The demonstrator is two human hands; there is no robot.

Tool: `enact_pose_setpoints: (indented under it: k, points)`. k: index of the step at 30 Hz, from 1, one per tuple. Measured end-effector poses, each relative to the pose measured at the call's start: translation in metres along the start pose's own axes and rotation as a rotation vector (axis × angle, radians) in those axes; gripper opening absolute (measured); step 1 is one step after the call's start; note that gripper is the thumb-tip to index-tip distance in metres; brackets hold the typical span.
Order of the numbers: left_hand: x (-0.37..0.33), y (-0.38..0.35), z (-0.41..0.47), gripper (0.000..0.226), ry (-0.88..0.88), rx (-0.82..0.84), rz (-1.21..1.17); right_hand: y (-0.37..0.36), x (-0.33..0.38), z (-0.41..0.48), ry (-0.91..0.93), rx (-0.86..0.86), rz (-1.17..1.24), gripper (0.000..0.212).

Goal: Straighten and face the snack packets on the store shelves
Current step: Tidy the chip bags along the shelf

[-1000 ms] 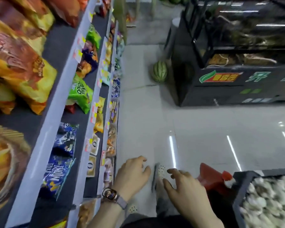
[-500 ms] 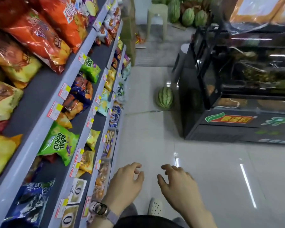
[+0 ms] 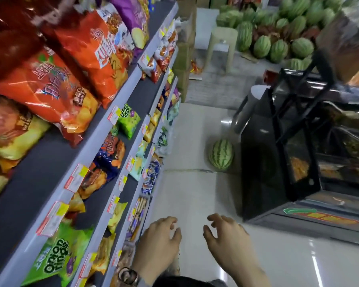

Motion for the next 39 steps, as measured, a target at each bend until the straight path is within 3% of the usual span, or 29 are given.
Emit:
enact_pose_setpoints:
  k: [10,16,27,31,35,39]
  points:
    - [-0.037,0.059,0.134,0.042,-0.012,-0.033,0.064,0.051,0.031,0.107,0.052,0.01,-0.016,0.044]
    - [-0.045,0.073,0.185,0.042,0.142,-0.119,-0.001,0.076,0.055,0.197,0.237,0.061,-0.112,0.044]
    - [-0.074,0.089,0.179,0.043,0.542,-0.421,-0.095,0.119,0.141,0.278,0.847,0.134,-0.392,0.044]
    - [-0.072,0.106,0.15,0.034,0.698,-0.528,-0.065,0.129,0.187,0.269,1.054,0.112,-0.392,0.043]
    - [-0.069,0.138,0.112,0.038,0.804,-0.653,0.002,0.137,0.237,0.24,1.27,0.087,-0.371,0.039]
    - [-0.079,0.193,0.057,0.036,0.835,-0.823,0.083,0.165,0.29,0.183,1.48,-0.044,-0.292,0.03]
Point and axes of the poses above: each hand's wrist, its own z-axis towards the middle knuckle, its own y-axis out of the back of the hand, x = y × z, the point moved 8 cm from there along z, towards the middle knuckle, and after that the axes turned 5 degrees about -y, right-handed, at the moved point
